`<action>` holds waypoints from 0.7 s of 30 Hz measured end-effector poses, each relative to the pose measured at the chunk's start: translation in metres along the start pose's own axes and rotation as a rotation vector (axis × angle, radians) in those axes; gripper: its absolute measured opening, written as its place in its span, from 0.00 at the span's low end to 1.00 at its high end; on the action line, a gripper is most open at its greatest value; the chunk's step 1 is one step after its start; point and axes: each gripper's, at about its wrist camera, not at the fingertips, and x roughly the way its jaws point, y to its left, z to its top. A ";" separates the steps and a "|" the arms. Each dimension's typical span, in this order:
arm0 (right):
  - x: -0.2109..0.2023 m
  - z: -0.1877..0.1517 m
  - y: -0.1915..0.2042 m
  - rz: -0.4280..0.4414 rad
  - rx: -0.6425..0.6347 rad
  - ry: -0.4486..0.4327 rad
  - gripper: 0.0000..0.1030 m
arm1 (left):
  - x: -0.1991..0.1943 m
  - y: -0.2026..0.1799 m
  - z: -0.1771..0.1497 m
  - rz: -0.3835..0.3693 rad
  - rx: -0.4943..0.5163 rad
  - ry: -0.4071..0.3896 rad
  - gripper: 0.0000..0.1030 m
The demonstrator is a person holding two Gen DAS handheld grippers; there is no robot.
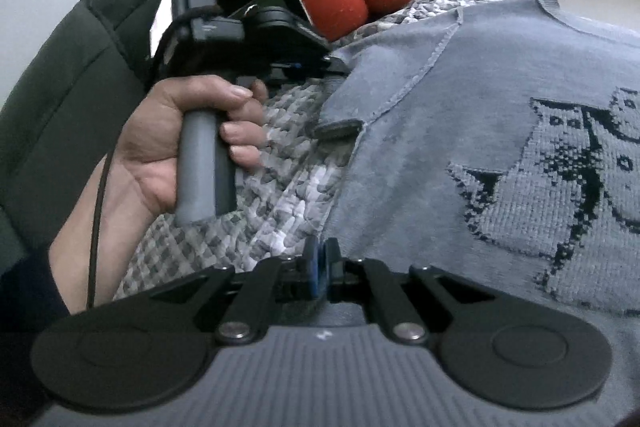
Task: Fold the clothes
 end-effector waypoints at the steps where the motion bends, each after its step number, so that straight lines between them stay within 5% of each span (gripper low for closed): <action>1: 0.000 0.000 -0.001 -0.006 0.002 0.001 0.03 | -0.002 0.000 0.001 -0.008 -0.010 -0.005 0.03; 12: -0.010 0.002 -0.014 0.041 0.100 -0.019 0.03 | -0.028 -0.003 0.014 -0.107 -0.122 -0.051 0.03; 21: -0.032 -0.005 -0.040 0.048 0.262 -0.046 0.03 | -0.035 -0.041 0.014 -0.243 -0.177 -0.067 0.03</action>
